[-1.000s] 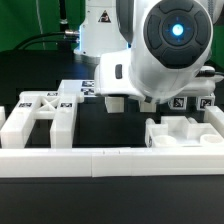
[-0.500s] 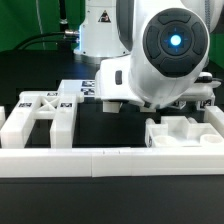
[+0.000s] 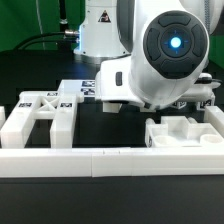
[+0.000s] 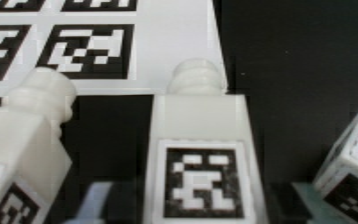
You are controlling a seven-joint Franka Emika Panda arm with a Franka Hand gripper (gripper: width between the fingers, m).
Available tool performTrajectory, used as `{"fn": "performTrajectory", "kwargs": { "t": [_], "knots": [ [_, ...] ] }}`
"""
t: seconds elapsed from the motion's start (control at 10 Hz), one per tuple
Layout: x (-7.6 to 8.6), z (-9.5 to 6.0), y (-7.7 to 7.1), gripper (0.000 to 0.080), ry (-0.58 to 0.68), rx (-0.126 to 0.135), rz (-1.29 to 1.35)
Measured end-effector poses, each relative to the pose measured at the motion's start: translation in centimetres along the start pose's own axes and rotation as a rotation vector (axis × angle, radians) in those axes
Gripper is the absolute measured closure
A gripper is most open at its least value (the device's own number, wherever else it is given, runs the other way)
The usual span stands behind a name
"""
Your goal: Assemble chair
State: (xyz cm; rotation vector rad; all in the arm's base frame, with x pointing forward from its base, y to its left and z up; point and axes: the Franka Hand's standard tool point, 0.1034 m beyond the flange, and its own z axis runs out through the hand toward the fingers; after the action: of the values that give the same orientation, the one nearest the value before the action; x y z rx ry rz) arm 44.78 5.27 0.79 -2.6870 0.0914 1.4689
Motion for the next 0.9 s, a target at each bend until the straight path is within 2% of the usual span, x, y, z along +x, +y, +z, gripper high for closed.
{"fn": "performTrajectory", "kwargs": {
  "t": [0.2,0.3,0.5,0.6,0.7,0.9],
  "knots": [
    [-0.1,-0.7,0.2,0.0515,0.007,0.003,-0.014],
    [-0.4,-1.8,0.3,0.0515,0.012,0.006,-0.026],
    [-1.4,-4.5,0.3,0.0515,0.011,0.004,-0.048],
    [-2.2,-6.5,0.0,0.0515,0.015,-0.001,-0.061],
    [-2.6,-7.6,-0.1,0.0515,0.022,-0.012,-0.064],
    [-2.2,-7.3,-0.1,0.0515,0.031,-0.012,-0.064]
  ]
}}
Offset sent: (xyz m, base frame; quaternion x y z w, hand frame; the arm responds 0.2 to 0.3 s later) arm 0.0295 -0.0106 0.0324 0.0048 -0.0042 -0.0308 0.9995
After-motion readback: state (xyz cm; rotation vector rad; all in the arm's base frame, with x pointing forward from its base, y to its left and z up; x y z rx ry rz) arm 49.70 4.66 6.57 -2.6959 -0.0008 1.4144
